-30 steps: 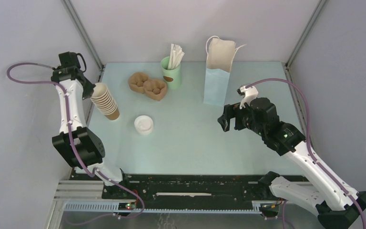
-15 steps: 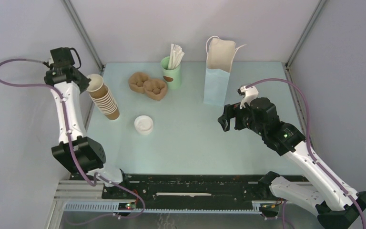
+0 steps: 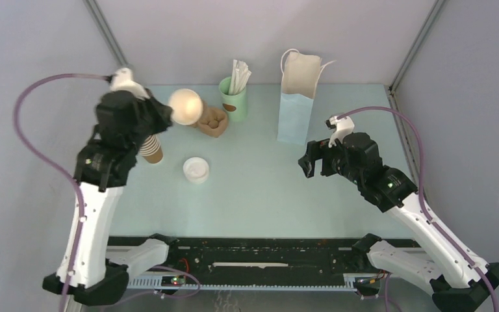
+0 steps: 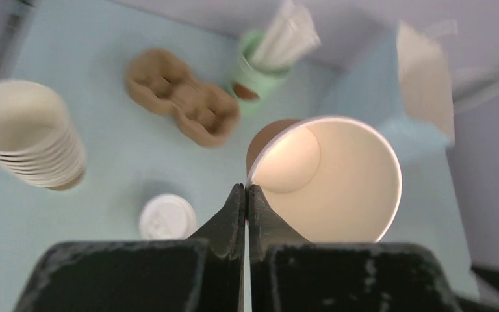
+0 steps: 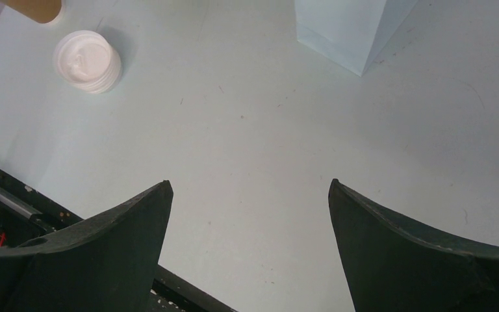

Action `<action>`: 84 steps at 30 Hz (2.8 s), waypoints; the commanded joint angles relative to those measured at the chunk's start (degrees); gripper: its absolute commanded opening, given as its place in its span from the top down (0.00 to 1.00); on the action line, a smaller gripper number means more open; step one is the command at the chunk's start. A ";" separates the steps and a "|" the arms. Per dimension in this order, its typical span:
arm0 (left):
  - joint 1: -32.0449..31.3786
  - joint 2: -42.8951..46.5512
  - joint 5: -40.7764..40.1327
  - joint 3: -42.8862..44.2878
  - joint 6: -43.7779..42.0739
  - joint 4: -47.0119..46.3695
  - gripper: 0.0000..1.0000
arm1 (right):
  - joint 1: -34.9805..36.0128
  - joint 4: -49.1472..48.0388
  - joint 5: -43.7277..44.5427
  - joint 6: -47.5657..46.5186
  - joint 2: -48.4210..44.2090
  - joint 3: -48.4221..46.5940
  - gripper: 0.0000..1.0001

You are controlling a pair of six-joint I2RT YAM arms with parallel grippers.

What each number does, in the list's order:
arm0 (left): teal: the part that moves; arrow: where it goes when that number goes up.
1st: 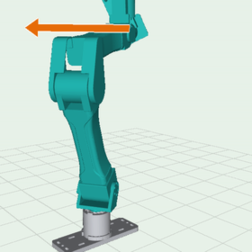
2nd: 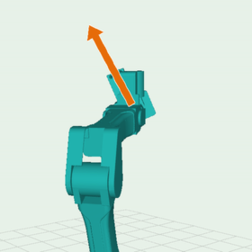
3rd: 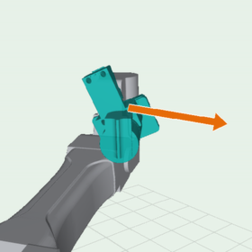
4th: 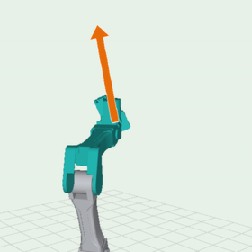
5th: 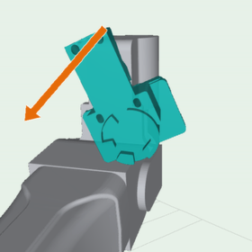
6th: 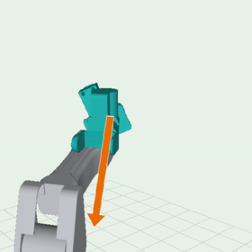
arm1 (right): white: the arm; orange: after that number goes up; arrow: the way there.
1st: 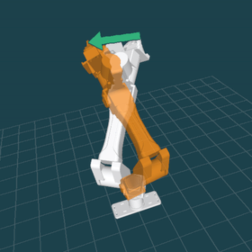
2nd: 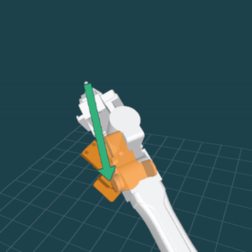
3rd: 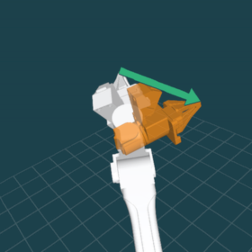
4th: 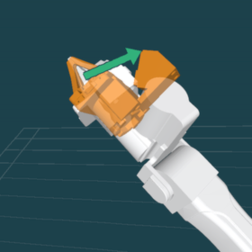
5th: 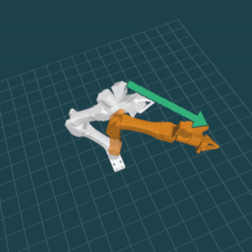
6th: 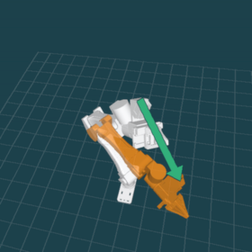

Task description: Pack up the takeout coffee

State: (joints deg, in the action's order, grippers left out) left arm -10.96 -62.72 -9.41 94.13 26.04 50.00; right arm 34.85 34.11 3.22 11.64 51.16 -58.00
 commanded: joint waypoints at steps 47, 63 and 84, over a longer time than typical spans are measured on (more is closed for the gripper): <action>-7.39 -5.54 -8.85 -35.19 -1.57 -1.10 0.26 | 0.68 0.26 7.07 -1.36 -3.87 3.72 0.00; 2.14 -27.03 -8.98 -27.74 -4.17 -4.83 0.48 | 0.49 0.08 7.37 -1.27 -4.80 4.53 0.00; 2.40 -27.74 -7.86 -28.92 -4.63 -7.28 0.81 | 0.21 -0.45 5.98 -0.96 -4.05 4.91 0.00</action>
State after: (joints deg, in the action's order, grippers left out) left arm -8.95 -91.09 -17.39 63.02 22.15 44.01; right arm 35.29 35.29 9.74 10.79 47.05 -53.17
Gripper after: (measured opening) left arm 0.194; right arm 0.993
